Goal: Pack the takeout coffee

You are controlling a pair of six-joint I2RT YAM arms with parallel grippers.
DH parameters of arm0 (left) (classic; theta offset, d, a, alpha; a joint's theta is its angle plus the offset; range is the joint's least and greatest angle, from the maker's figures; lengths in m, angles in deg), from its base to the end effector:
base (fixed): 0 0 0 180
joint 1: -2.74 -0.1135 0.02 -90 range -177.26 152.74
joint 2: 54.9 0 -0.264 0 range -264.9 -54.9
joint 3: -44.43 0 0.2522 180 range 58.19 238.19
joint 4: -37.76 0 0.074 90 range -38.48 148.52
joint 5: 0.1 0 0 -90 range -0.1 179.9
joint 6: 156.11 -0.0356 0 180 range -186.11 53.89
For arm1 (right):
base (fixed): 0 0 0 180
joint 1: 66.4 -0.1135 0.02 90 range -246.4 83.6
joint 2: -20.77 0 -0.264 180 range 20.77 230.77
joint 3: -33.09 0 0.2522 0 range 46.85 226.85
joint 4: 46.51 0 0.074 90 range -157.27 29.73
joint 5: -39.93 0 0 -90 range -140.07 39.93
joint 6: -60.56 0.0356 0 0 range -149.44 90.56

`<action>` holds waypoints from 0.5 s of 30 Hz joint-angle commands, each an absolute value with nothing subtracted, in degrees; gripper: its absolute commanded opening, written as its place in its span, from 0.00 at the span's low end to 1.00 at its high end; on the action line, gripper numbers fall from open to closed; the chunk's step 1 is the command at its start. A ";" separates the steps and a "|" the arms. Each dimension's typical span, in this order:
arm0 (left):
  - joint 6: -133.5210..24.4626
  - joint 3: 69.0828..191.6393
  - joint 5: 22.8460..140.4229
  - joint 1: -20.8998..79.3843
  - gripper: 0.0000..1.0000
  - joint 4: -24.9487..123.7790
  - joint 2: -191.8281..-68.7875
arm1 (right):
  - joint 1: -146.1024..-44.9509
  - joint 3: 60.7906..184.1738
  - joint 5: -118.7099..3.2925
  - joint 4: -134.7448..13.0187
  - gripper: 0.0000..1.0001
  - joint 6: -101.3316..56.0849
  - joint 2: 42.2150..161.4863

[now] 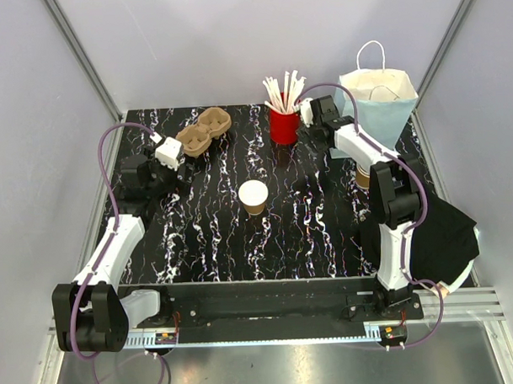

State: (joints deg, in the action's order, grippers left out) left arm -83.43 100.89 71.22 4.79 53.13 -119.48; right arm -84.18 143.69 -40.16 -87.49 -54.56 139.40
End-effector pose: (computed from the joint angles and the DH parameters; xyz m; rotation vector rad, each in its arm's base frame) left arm 0.2546 -0.0205 0.2734 0.5353 1.8864 -0.1480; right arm 0.4473 0.1370 0.2277 -0.8138 2.2863 -0.2679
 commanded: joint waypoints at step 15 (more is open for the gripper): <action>-94.31 113.03 69.77 2.83 0.99 67.94 -121.87 | -82.48 147.84 -73.96 -103.77 0.91 -48.69 120.36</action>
State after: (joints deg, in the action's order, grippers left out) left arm -88.92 107.36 70.80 3.32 63.40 -120.70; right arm -82.15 145.98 -60.18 -98.55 -50.78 130.66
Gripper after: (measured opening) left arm 0.987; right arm 0.898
